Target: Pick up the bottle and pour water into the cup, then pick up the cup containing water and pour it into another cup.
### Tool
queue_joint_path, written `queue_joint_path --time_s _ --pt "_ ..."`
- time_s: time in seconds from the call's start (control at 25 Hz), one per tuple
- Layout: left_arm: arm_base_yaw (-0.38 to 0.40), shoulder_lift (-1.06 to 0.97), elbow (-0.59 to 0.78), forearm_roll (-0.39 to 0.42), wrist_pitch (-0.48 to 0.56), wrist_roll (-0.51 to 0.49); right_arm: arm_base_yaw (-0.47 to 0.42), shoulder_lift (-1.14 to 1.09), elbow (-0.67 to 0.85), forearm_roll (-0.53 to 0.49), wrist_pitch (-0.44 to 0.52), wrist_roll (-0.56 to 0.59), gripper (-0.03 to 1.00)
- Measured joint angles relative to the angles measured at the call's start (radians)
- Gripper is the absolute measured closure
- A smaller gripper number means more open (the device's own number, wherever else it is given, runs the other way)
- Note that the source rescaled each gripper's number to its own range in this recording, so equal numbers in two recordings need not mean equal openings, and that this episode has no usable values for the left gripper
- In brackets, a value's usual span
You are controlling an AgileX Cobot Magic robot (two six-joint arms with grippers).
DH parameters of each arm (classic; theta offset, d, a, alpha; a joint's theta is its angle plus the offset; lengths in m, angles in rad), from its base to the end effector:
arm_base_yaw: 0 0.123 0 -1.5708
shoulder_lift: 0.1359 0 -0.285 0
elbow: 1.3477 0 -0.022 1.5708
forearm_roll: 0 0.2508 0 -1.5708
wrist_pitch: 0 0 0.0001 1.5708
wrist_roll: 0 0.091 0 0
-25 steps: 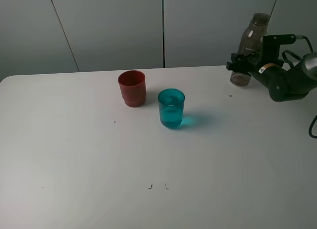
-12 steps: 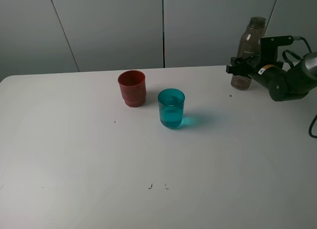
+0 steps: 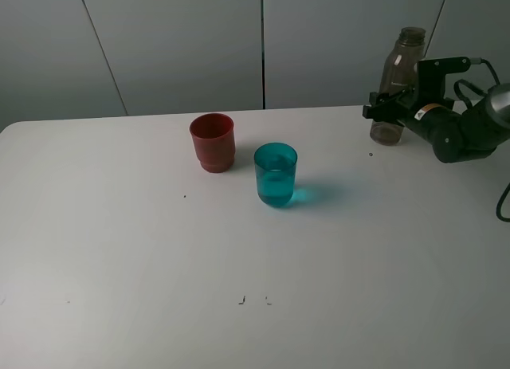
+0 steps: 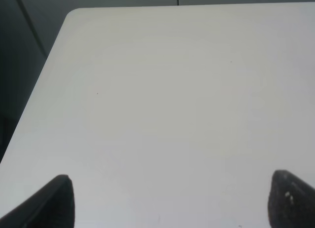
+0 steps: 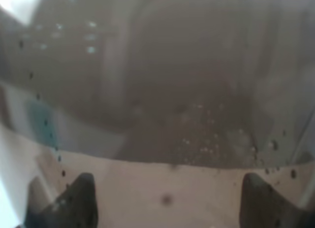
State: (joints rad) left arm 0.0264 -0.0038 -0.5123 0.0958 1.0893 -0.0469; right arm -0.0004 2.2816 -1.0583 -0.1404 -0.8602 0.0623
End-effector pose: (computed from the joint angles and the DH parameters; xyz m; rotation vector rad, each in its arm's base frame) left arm -0.0085 0.0075 0.2787 -0.0823 2.0529 0.1021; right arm 0.4260 0.0095 0.0684 -0.1010 1.8479 0.0774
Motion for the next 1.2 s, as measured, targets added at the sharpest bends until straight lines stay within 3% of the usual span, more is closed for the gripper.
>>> queue_joint_path --time_s 0.04,0.24,0.32,0.92,1.08,1.2 --pt "0.0 0.0 0.0 0.0 0.0 0.0 0.0 0.0 0.0 0.0 0.0 0.002 0.87" --pt "0.0 0.0 0.0 0.0 0.0 0.0 0.003 0.0 0.023 0.0 0.006 0.008 0.17" --pt "0.0 0.0 0.0 0.0 0.0 0.0 0.003 0.0 0.046 0.0 0.006 0.011 0.01" --pt "0.0 0.0 0.0 0.0 0.0 0.0 0.01 -0.214 0.323 0.0 0.127 0.015 -0.03" --pt "0.0 0.0 0.0 0.0 0.0 0.0 0.022 -0.33 0.426 -0.009 0.209 0.006 -0.03" --pt "0.0 0.0 0.0 0.0 0.0 0.0 0.034 -0.426 0.487 -0.077 0.299 0.006 -0.03"
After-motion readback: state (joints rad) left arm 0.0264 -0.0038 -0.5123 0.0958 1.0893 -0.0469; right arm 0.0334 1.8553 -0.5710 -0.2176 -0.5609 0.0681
